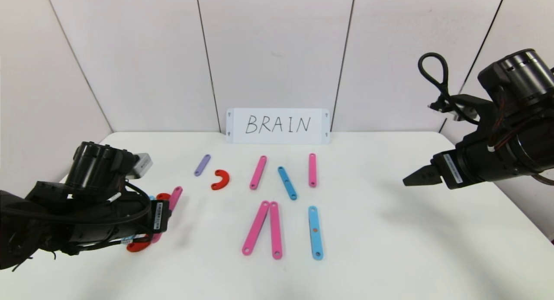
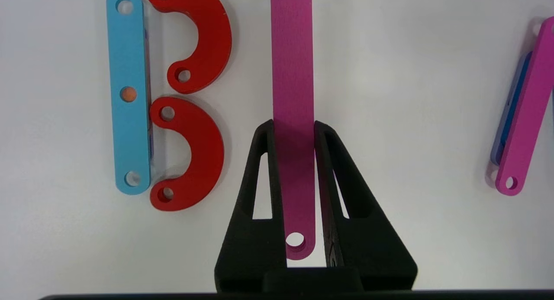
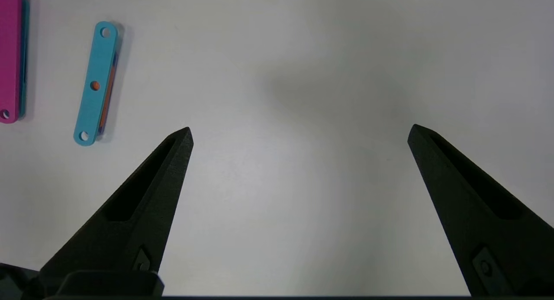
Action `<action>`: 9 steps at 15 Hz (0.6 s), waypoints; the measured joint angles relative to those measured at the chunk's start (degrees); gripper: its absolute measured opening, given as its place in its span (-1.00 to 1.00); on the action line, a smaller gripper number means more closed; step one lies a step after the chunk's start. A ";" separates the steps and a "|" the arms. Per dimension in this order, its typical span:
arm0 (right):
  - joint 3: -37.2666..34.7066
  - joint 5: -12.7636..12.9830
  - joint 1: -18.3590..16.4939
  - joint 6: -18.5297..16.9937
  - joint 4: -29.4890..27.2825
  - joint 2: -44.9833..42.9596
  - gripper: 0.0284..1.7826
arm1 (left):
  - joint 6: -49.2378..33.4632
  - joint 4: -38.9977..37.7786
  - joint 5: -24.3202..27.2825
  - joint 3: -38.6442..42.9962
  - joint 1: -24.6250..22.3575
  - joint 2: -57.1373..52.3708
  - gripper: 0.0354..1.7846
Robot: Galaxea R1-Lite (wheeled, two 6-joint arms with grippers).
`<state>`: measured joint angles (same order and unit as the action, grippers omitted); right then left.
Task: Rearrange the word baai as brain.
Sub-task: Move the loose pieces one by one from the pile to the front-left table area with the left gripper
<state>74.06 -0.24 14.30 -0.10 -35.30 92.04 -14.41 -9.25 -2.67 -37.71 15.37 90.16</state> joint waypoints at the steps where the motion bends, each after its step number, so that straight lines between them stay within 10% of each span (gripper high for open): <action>1: 0.00 0.00 0.00 0.00 0.00 0.05 0.95 | 0.05 -1.82 0.06 0.45 0.00 1.35 -0.73; 9: 0.04 0.02 0.02 0.00 0.00 0.22 0.95 | -0.17 -4.24 0.13 2.12 0.66 6.08 -0.73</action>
<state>74.09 -0.22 14.32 -0.10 -35.30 92.26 -14.58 -13.49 -2.54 -35.58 16.03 96.24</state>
